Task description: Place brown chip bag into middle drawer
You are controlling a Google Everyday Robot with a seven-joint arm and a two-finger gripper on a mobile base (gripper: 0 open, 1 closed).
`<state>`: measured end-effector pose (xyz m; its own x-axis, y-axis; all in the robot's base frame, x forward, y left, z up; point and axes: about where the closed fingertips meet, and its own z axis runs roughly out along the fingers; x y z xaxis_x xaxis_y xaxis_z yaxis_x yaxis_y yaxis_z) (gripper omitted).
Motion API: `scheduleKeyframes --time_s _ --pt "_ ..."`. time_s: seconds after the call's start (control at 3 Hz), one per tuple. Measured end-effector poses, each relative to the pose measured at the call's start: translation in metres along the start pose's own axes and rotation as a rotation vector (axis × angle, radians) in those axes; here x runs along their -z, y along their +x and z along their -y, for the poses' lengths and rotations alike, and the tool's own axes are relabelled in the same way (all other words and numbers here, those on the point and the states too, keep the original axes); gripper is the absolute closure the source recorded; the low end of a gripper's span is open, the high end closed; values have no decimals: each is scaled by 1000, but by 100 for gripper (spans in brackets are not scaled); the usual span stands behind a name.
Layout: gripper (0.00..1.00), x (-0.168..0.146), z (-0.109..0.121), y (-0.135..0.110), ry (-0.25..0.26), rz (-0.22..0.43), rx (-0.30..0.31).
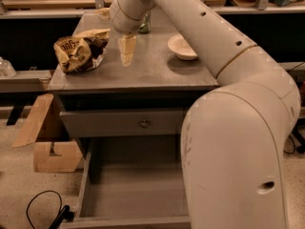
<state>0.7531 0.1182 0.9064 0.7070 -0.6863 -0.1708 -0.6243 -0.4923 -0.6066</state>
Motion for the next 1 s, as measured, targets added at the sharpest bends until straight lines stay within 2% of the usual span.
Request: scheduleKeyframes --time_s 0.33,0.67,1.0 --pt "0 0 0 0 0 0 0" --pt "0 -14 13 -6 11 29 28" --pt "0 -35 41 -31 37 111 39"
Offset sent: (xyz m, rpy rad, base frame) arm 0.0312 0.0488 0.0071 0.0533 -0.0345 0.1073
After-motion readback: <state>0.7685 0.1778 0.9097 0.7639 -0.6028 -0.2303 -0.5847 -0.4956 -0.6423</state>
